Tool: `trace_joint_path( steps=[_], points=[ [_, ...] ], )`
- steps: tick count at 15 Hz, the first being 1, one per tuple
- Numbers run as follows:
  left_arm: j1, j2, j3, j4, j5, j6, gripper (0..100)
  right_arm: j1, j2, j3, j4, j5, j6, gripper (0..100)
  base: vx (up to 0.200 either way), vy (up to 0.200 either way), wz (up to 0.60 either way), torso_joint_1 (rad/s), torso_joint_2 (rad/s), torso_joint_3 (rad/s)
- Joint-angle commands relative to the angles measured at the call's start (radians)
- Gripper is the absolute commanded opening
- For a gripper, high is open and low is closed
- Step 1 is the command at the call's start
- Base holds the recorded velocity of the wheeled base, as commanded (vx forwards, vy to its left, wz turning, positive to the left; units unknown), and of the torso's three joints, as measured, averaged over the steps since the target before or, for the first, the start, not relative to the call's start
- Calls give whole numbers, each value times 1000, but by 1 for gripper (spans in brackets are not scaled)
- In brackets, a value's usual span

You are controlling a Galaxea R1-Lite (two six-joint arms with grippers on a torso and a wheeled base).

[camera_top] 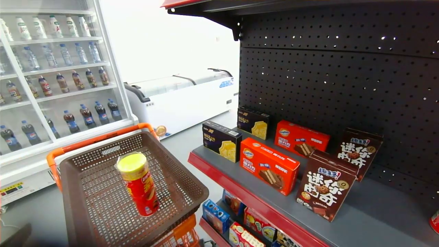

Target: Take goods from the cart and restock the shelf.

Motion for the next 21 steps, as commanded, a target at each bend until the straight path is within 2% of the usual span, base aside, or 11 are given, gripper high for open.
trace_joint_path(
  steps=[1,4,5,6,7,10,13,17,21],
  points=[
    [-17,256,-31,-47,48,-20,100,0,1,0,0,0,0,100,0,0,0,0,0,0],
    [-7,381,-36,-77,-27,-20,100,0,1,0,0,0,0,100,0,0,0,0,0,0],
    [19,478,-23,-179,-92,-20,100,0,1,0,0,0,0,100,0,0,0,0,0,0],
    [35,550,-19,-235,-135,-20,100,0,1,0,0,0,0,100,0,0,0,0,0,0],
    [49,612,-16,-309,-145,-21,100,0,1,0,0,0,0,100,0,0,0,0,0,0],
    [67,728,0,-430,-142,-14,100,0,1,0,0,0,0,100,0,0,0,0,0,0],
    [55,849,95,-642,-139,-17,100,0,1,0,0,0,0,100,0,0,0,0,0,0],
    [1,952,128,-735,-138,-21,100,0,1,0,0,0,0,100,0,0,0,0,0,0],
    [-8,1104,131,-901,-138,-20,100,0,1,0,0,0,0,100,0,0,0,0,0,0]
  ],
)
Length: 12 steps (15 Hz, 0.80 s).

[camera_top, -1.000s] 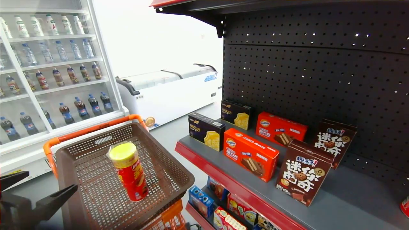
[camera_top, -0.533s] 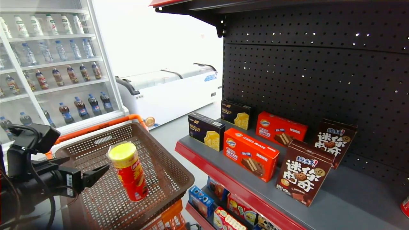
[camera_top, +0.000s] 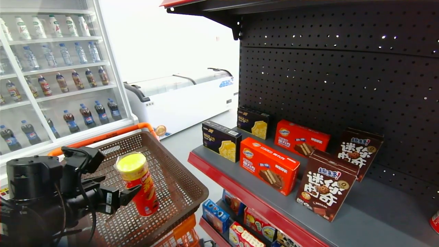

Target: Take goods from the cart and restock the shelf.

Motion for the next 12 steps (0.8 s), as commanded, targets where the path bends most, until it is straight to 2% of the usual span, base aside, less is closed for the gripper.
trace_joint_path(
  steps=[1,2,4,6,7,9,12],
  points=[
    [-4,119,19,-87,0,1,100,0,1,0,0,1,0,100,0,0,0,0,0,0],
    [-4,135,26,-115,0,1,100,0,1,0,0,1,0,100,0,0,0,0,0,0],
    [-4,216,50,-254,1,1,100,0,1,0,0,1,0,100,0,0,0,0,0,0],
    [-5,331,111,-474,1,6,100,0,1,0,0,1,0,100,0,0,0,0,0,0],
    [-10,371,119,-538,1,6,100,0,1,0,0,1,0,100,0,0,0,0,0,0],
    [-21,426,116,-604,17,7,100,0,1,0,0,1,0,100,0,0,0,0,0,0],
    [-33,483,95,-639,32,7,100,0,1,0,0,1,0,100,0,0,0,0,0,0]
  ],
)
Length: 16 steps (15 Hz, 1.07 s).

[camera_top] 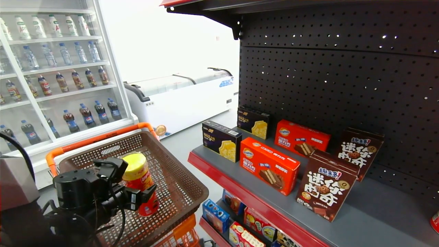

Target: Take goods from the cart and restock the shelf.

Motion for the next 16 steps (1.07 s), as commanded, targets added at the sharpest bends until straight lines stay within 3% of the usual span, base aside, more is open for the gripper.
trace_joint_path(
  steps=[1,6,7,13,15,16],
  points=[
    [-13,74,-24,-12,1,0,100,0,1,0,0,1,0,100,0,0,0,0,0,0],
    [-16,98,-41,-29,1,3,100,0,1,0,0,1,0,100,0,0,0,0,0,0],
    [-16,98,-47,-35,0,3,0,0,1,0,0,1,0,100,0,0,0,0,0,0],
    [-31,3,9,-15,-11,0,0,0,1,0,0,1,0,100,0,0,0,0,0,0],
    [-31,-63,-21,68,-14,-1,0,0,1,0,0,1,0,100,0,0,0,0,0,0],
    [-31,-166,-78,232,-17,2,0,0,1,0,0,1,0,100,0,0,0,0,0,0]
  ],
)
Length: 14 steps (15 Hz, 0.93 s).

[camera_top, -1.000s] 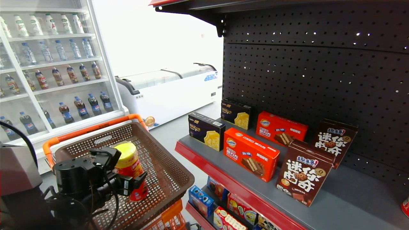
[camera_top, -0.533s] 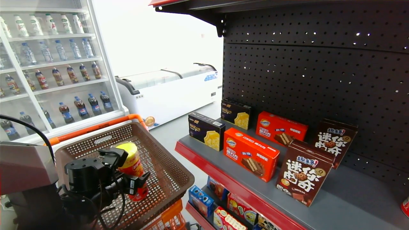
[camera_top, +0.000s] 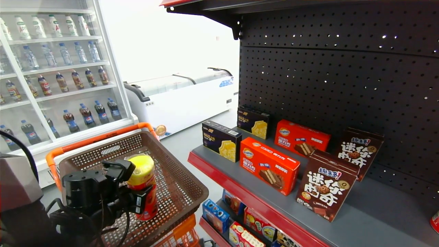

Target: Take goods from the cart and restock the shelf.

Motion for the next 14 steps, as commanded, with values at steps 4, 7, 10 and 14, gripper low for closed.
trace_joint_path(
  steps=[4,7,10,14],
  points=[
    [-1,-318,-138,368,-105,1,0,0,1,0,0,0,0,100,0,0,0,0,0,0],
    [-39,-471,-158,570,-154,1,0,0,1,0,0,0,0,100,0,0,0,0,0,0],
    [-45,-483,-168,521,-157,16,0,0,1,0,0,0,0,100,0,0,0,0,0,0],
    [-67,-459,-230,490,-159,19,0,0,1,0,0,0,0,100,0,0,0,0,0,0]
  ],
)
